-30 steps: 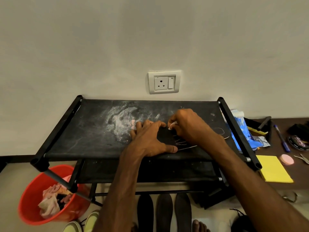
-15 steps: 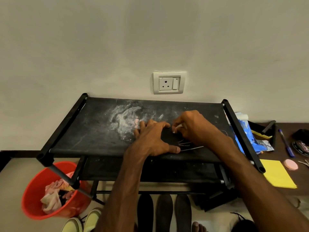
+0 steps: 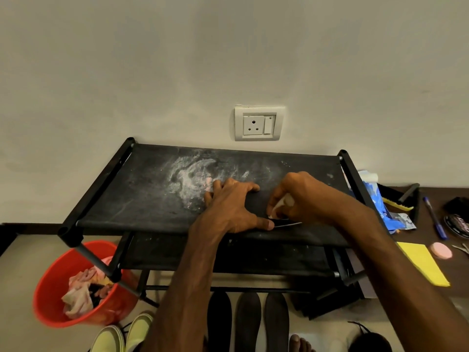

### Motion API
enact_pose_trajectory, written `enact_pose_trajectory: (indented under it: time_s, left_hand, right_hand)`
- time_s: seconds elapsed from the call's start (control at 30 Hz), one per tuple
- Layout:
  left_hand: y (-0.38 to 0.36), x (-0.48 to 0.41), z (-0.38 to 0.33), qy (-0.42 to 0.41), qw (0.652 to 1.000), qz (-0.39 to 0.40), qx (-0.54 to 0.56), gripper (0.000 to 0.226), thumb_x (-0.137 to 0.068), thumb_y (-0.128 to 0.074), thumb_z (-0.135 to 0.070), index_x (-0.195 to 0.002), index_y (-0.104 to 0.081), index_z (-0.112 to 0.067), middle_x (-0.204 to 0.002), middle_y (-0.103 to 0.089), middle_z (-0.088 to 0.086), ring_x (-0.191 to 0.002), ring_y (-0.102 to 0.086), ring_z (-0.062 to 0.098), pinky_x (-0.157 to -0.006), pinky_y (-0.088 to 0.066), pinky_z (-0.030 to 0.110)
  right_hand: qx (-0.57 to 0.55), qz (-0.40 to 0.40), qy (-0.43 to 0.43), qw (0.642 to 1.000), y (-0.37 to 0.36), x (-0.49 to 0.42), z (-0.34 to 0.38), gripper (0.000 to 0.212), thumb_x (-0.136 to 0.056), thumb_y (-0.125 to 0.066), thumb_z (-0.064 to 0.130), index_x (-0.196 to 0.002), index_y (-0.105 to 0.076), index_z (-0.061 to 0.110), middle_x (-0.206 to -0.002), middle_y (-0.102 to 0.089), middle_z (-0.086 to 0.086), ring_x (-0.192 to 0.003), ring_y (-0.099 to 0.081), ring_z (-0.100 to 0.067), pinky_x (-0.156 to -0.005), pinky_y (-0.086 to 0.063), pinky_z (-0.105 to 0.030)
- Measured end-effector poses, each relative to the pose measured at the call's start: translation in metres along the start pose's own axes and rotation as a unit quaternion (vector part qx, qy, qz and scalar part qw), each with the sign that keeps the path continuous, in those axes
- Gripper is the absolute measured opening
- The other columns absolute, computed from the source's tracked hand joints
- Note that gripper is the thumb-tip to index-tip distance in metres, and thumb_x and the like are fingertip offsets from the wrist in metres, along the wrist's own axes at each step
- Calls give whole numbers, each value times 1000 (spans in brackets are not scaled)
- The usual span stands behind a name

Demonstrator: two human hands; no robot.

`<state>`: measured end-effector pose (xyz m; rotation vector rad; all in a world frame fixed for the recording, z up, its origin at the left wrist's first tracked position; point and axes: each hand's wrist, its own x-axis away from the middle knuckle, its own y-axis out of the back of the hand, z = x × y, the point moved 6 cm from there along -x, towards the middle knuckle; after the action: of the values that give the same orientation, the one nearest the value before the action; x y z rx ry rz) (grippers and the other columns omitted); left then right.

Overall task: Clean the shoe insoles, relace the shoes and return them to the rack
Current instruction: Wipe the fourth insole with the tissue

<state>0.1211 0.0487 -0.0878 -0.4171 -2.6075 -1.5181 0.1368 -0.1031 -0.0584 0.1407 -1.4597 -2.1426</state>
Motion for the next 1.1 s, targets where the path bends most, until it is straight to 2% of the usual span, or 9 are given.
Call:
enact_pose_trajectory:
  time_s: [0.07,0.2,0.27,0.43,0.5,0.7,0.9,1.03,1.1]
  left_hand:
    - [0,0,0,0,1000,0,-1,93,-64,-83,-67,-145,-44,-45,-149,-38,0,-142,-21,29,-115,-18,53]
    - [0,0,-2,-3,1000,-5,-15,92,-65,-82,-68,-145,-44,-46,-145,-40,1,-138,-23,29,-113,-22,51]
    - [1,0,-1,-3,1000,-4,-10,91,-65,-82,-68,-145,-44,-46,-143,-41,1,-137,-24,29,-113,-23,50]
    - [1,0,0,-2,1000,-7,-9,93,-62,-83,-69,-144,-45,-47,-147,-40,0,-142,-22,30,-116,-18,53]
    - [0,0,0,-4,1000,-5,-8,93,-63,-83,-69,-144,-45,-47,-148,-40,1,-142,-22,30,-116,-17,54]
    - [1,-1,-1,3,1000,2,-15,94,-65,-81,-69,-147,-42,-46,-147,-39,3,-140,-23,31,-115,-20,54]
    - [2,-1,-1,2,1000,-6,-11,95,-62,-84,-69,-145,-45,-47,-151,-40,1,-144,-22,31,-117,-18,56]
    - [2,0,-3,-8,1000,-5,-18,91,-64,-83,-69,-144,-47,-45,-145,-42,3,-138,-25,31,-113,-24,52]
    - [2,0,-4,-13,1000,-8,-15,81,-64,-82,-68,-137,-53,-48,-139,-46,3,-135,-28,31,-110,-27,51]
  right_hand:
    - [-4,21,0,1000,0,5,0,19,-83,-81,14,-90,-82,31,-91,-76,12,-85,-70,-3,-78,-61,-27]
    - [-2,-95,4,995,0,-3,1,19,-80,-79,13,-85,-81,31,-88,-76,5,-82,-70,-11,-77,-62,-37]
    - [-5,-109,12,994,-2,-6,1,19,-80,-78,11,-84,-80,29,-88,-75,3,-81,-70,-13,-76,-61,-39]
    - [-5,8,6,1000,0,5,1,22,-80,-79,9,-86,-81,30,-87,-77,9,-82,-71,-4,-77,-63,-31]
    - [-9,22,1,1000,0,7,0,21,-80,-81,10,-87,-81,30,-86,-77,11,-81,-71,-2,-77,-62,-29]
    - [-15,-102,-3,995,-3,-8,-4,17,-82,-81,14,-86,-80,31,-93,-76,5,-85,-70,-11,-77,-63,-37]
    - [-14,32,2,999,0,10,2,18,-82,-80,9,-90,-82,26,-90,-77,11,-84,-71,-2,-80,-62,-25]
    - [-14,-68,-5,998,-2,-3,-3,18,-82,-80,12,-86,-81,29,-90,-76,6,-82,-71,-10,-76,-63,-34]
    - [-20,-116,6,993,-6,-13,-2,19,-81,-79,11,-85,-81,29,-88,-76,3,-80,-71,-14,-74,-63,-38]
